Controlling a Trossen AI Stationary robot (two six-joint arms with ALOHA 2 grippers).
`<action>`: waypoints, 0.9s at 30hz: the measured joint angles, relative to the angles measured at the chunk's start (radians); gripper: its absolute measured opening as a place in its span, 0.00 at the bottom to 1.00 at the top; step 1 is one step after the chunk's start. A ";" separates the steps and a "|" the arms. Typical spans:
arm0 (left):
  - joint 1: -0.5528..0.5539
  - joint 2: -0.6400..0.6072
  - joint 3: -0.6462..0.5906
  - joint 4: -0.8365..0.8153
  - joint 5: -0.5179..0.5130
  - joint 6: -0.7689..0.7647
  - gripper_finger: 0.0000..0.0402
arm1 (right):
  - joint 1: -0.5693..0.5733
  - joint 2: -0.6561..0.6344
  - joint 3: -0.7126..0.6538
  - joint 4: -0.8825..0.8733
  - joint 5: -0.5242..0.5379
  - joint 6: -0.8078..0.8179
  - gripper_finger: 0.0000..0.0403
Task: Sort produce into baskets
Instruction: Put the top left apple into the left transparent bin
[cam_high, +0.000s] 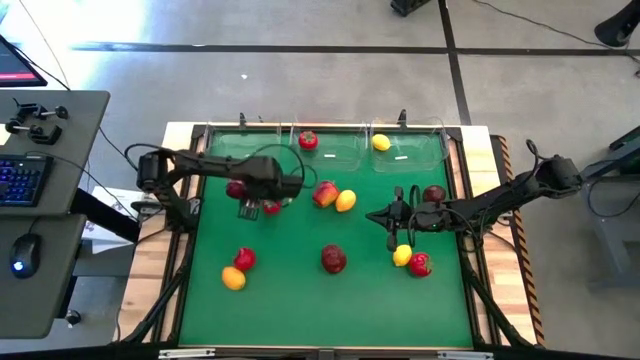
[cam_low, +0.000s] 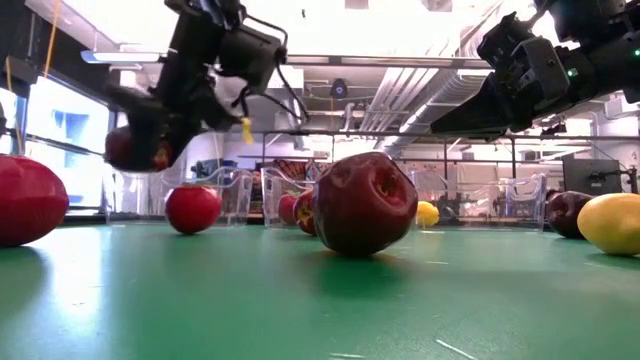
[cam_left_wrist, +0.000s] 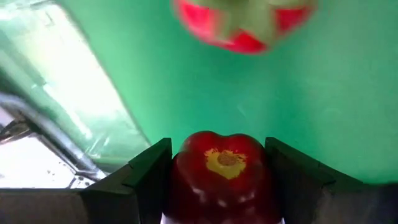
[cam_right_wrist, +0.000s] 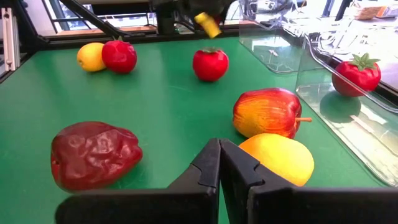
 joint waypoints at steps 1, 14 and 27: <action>0.018 -0.007 0.013 -0.007 0.000 0.001 0.53 | 0.000 0.000 0.000 0.000 0.000 0.000 0.00; 0.351 -0.235 0.066 0.097 -0.029 0.018 0.53 | 0.000 0.000 0.000 -0.007 0.000 0.000 0.00; 0.710 -0.200 0.066 0.215 0.064 -0.182 0.53 | 0.000 0.000 0.000 0.005 0.000 0.000 0.00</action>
